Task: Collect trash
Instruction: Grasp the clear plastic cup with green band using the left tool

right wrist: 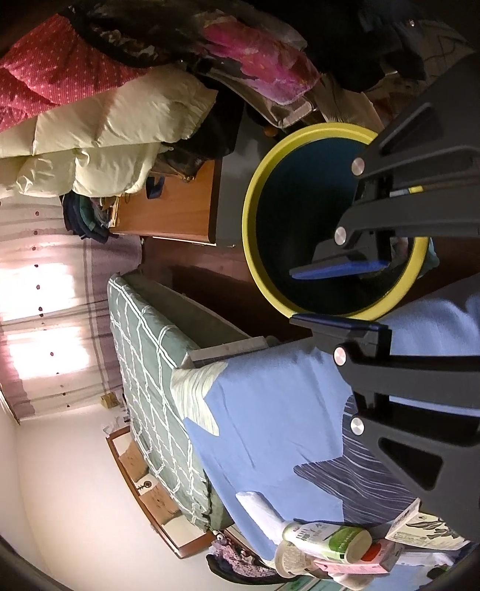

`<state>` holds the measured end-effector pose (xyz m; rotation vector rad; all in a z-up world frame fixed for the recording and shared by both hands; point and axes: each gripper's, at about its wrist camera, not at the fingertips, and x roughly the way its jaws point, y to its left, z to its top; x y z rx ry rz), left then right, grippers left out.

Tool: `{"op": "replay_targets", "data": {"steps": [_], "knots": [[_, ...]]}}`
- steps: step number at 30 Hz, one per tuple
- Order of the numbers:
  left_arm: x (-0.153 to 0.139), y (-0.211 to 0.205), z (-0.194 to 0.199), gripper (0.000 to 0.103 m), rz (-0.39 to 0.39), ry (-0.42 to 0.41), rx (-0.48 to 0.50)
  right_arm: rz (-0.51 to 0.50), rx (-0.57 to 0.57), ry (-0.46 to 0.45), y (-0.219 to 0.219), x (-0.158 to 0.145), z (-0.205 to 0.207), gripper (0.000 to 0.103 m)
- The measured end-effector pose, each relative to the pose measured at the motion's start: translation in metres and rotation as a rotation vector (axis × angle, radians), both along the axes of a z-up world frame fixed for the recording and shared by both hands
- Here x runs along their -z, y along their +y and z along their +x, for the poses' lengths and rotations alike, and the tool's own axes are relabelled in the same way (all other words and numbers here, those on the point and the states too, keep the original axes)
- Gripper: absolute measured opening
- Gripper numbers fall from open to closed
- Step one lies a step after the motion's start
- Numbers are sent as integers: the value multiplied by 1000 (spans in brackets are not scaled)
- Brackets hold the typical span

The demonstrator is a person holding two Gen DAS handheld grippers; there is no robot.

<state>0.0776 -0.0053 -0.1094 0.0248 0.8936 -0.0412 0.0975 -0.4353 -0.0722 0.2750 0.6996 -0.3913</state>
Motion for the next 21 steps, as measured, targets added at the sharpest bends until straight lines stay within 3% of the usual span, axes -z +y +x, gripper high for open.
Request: {"op": "replay_targets", "data": {"steps": [5,13,21], "knots": [[4,4,5,53,-30,15,5,4,-10,0,2,1,0,19],[-20,10,1,53,-32,-48,-13,12,-13,-9,4,0,-5,19],[-59,-31,0,53,-63,-138,97,22,-3,-9,-2,2,-11,19]]}}
